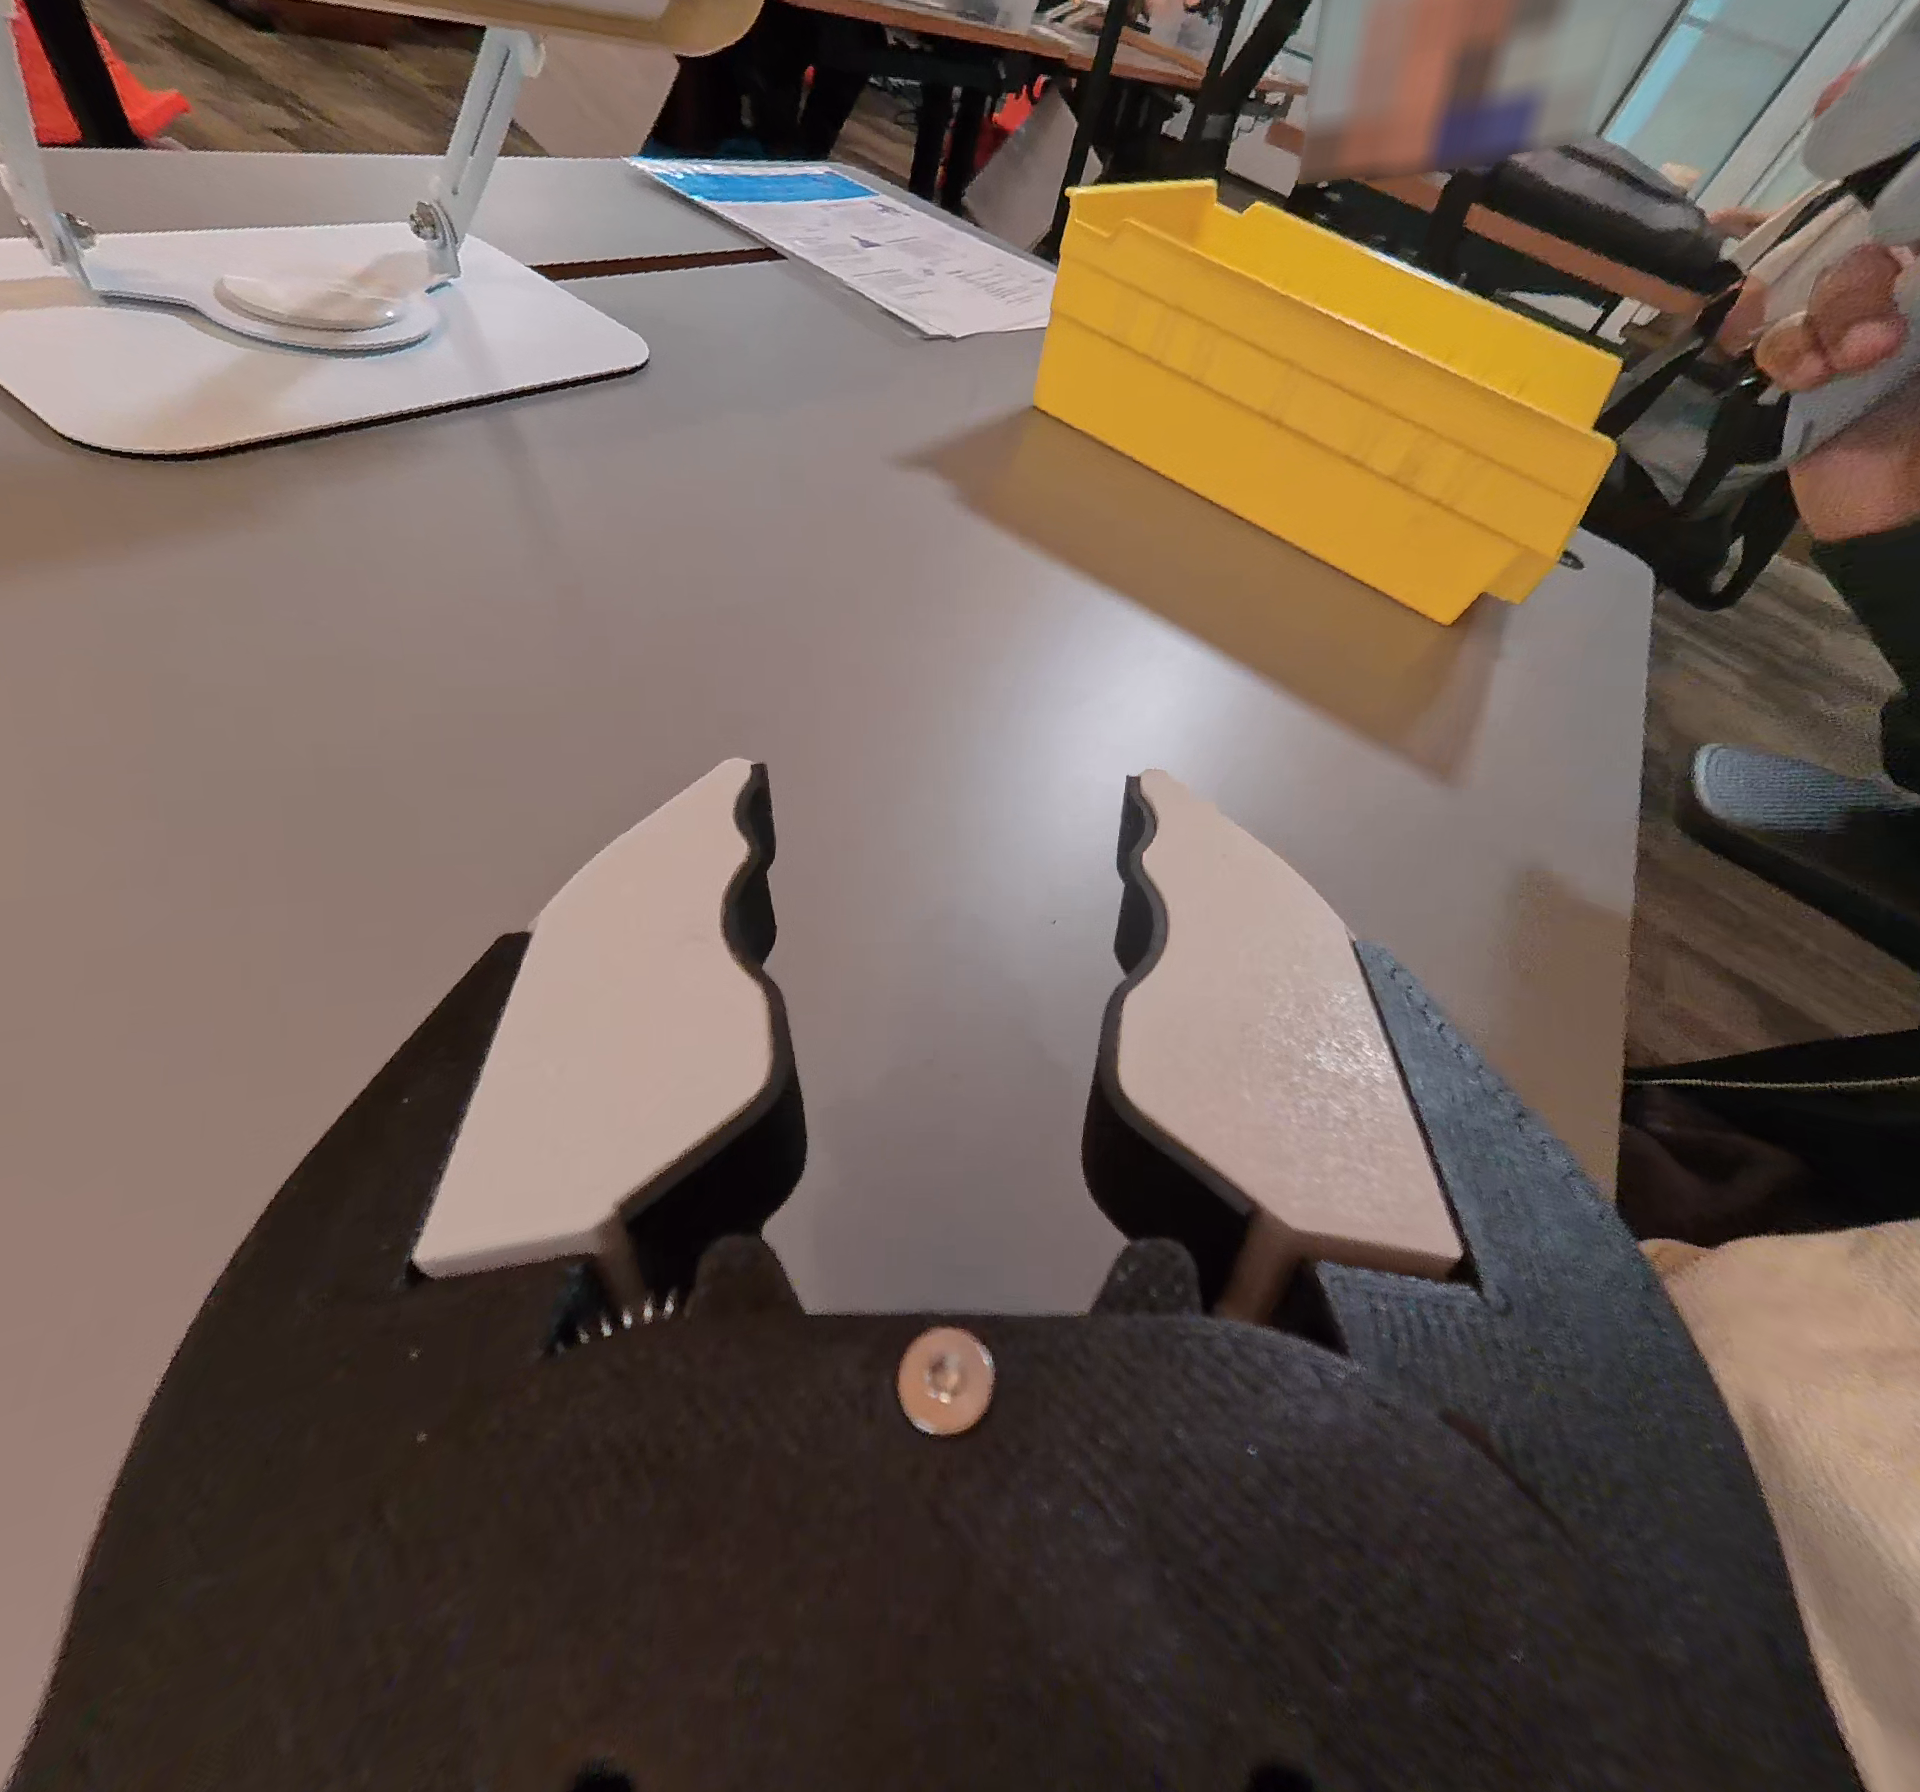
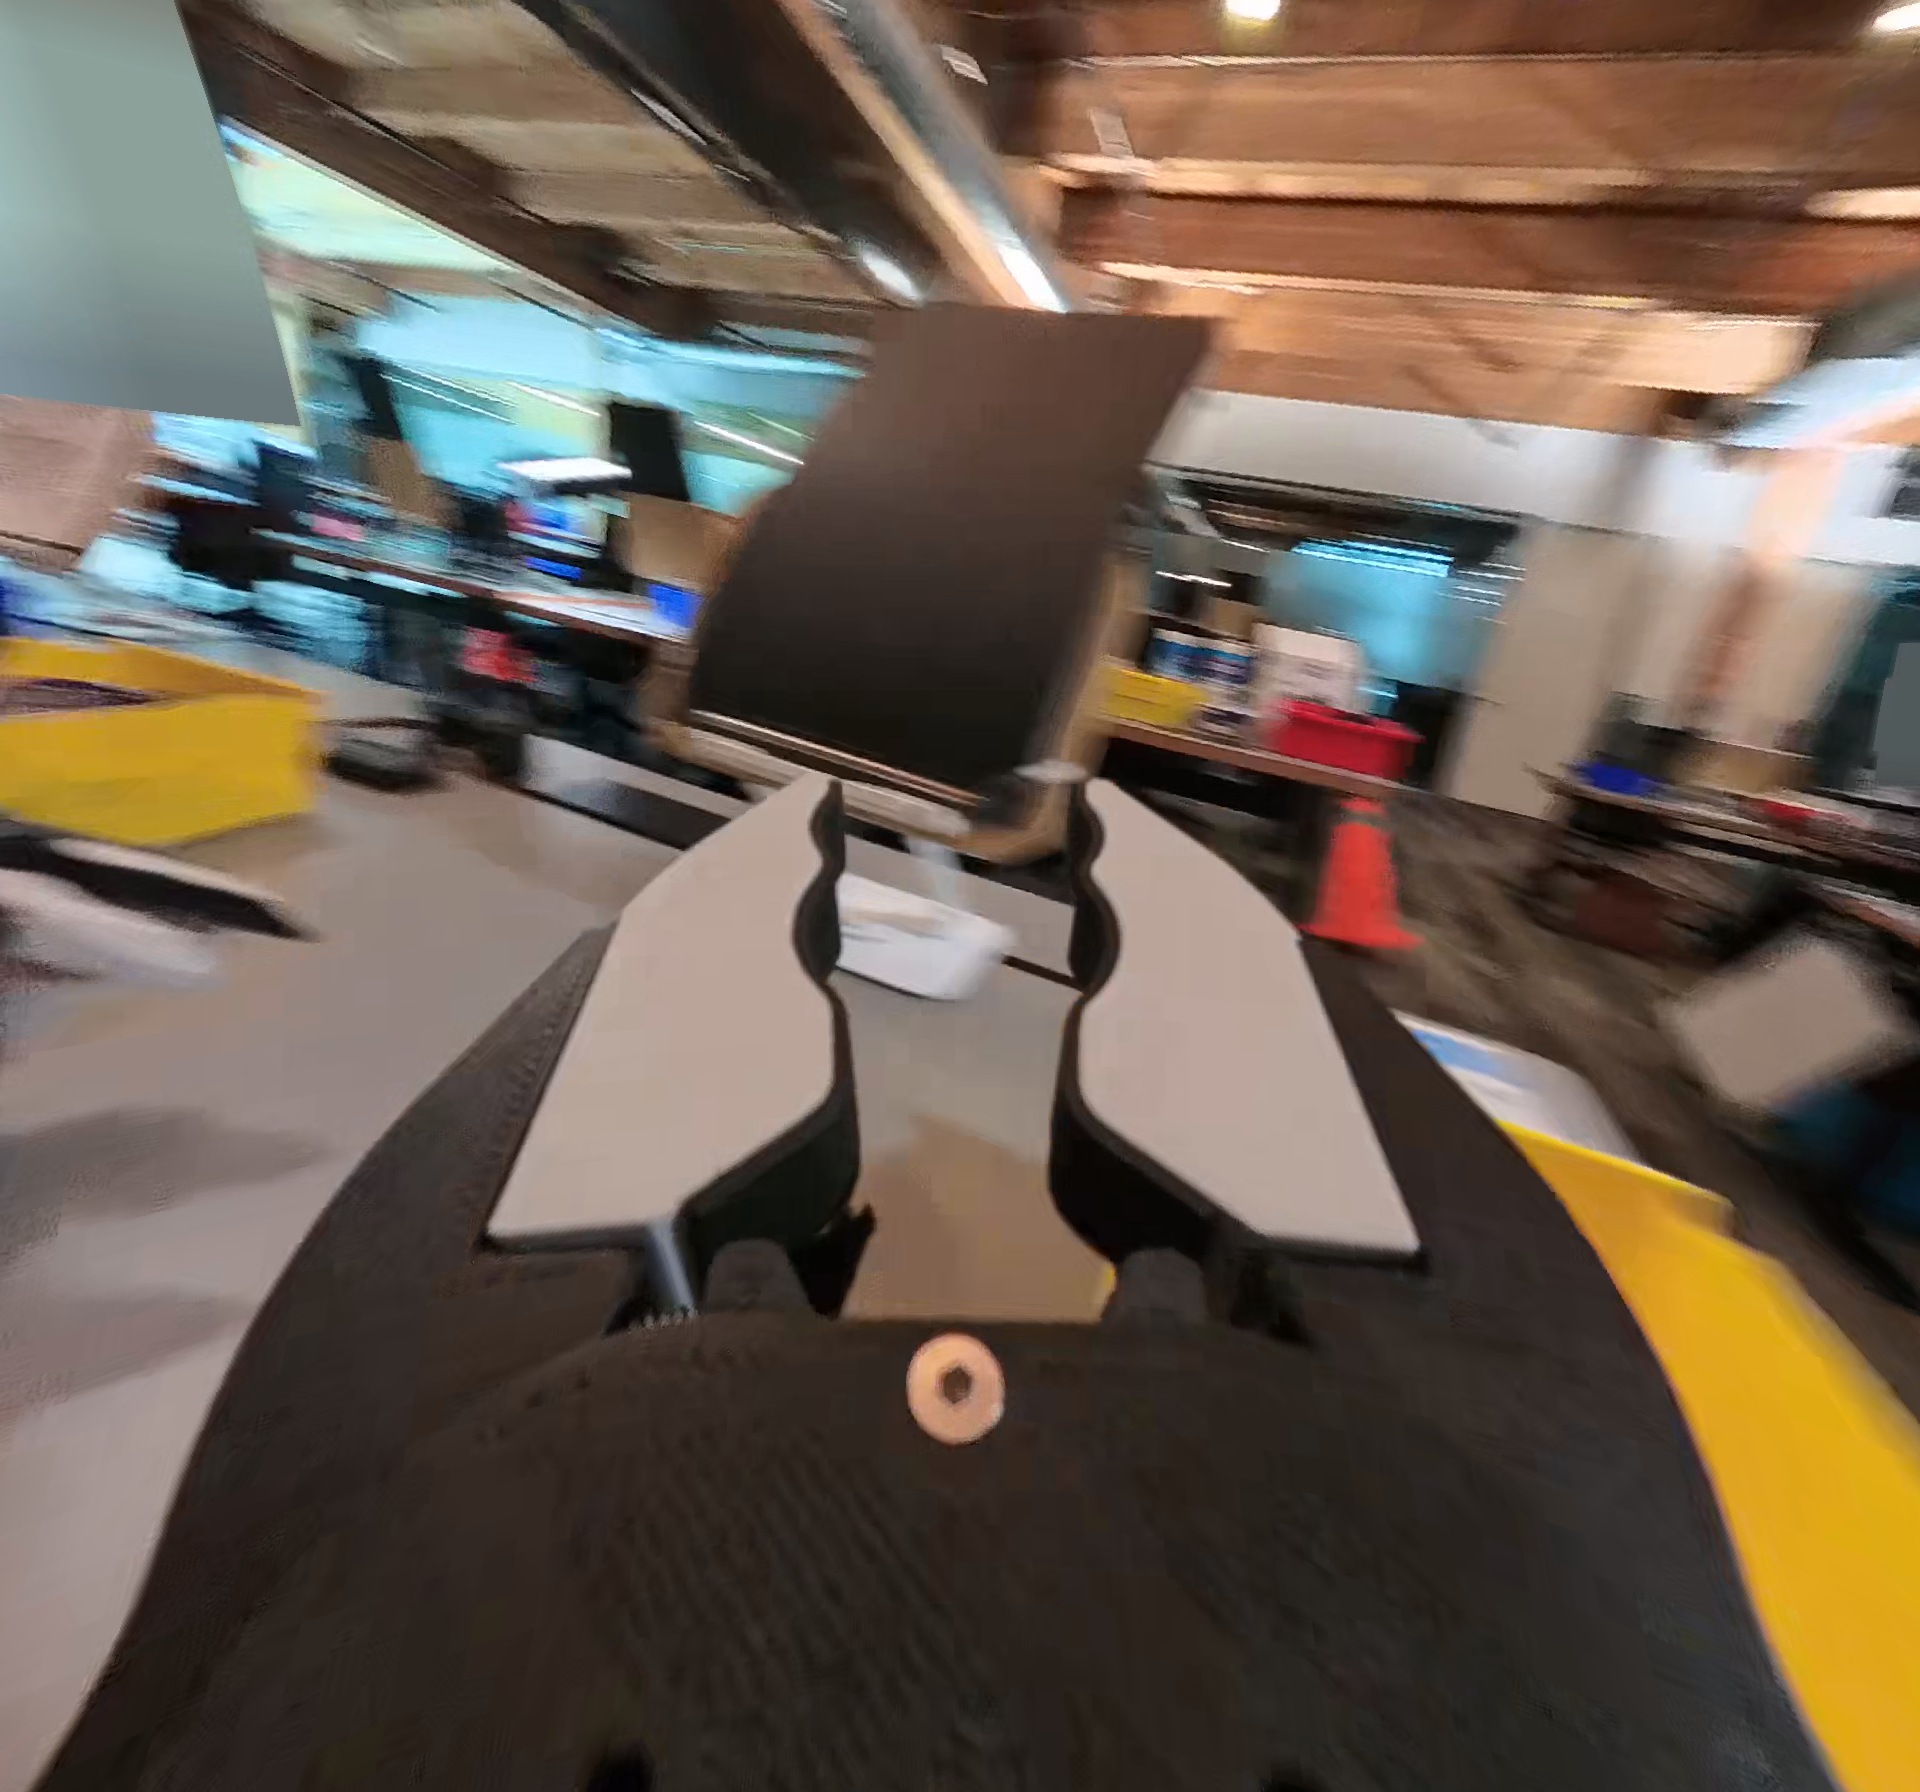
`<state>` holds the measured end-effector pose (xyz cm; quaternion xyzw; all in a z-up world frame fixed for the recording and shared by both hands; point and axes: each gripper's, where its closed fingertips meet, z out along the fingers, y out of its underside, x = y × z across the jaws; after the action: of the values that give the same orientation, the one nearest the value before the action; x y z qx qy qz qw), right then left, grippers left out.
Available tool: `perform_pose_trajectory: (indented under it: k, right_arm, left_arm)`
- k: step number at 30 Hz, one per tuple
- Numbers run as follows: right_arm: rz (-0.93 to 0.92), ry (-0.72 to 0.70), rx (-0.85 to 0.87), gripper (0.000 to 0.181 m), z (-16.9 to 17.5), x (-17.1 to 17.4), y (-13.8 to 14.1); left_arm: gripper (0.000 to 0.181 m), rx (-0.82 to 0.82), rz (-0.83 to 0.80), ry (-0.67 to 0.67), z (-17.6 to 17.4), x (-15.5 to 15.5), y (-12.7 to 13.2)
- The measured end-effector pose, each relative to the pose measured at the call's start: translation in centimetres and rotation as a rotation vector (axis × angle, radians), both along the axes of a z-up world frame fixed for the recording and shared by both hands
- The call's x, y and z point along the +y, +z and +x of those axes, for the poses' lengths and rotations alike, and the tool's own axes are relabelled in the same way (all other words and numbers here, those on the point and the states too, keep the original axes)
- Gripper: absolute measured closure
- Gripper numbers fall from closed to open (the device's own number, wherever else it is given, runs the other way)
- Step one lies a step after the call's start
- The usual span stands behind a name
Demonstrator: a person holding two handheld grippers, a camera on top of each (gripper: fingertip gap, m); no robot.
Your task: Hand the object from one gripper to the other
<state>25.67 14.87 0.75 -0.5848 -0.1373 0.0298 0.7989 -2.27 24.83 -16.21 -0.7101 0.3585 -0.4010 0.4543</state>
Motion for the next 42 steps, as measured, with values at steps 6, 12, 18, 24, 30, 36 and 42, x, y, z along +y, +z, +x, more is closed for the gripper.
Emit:
perform_pose_trajectory:
  k: [6,12,18,24,30,36,42]
  right_arm:
    - [-0.282,0.627,0.231,0.138,-20.3,2.9,-8.2]
    - [-0.544,0.761,0.257,0.141,-23.4,3.4,-13.0]
    - [-0.558,0.769,0.359,0.141,-22.1,3.4,-12.6]
    - [-0.593,0.792,0.390,0.140,-22.5,3.4,-13.0]
    - [-0.595,0.776,0.326,0.140,-22.9,3.3,-13.4]
    - [-0.613,0.785,0.300,0.140,-23.4,3.1,-13.8]
    - [-0.629,0.787,0.334,0.140,-23.1,3.3,-13.9]
  left_arm:
    - [0.120,0.042,0.043,0.010,-0.4,0.2,-0.3]
    - [0.122,0.060,0.037,0.037,-1.2,1.1,-0.7]
    - [0.123,0.043,0.010,0.045,-1.5,1.4,-0.8]
    - [0.124,0.061,0.013,0.033,-1.3,1.2,-1.0]
    - [0.124,0.054,0.001,0.029,-1.3,1.2,-1.0]
    - [0.124,0.053,-0.005,0.027,-1.3,1.2,-1.1]
    - [0.124,0.048,-0.014,0.027,-1.3,1.3,-1.1]
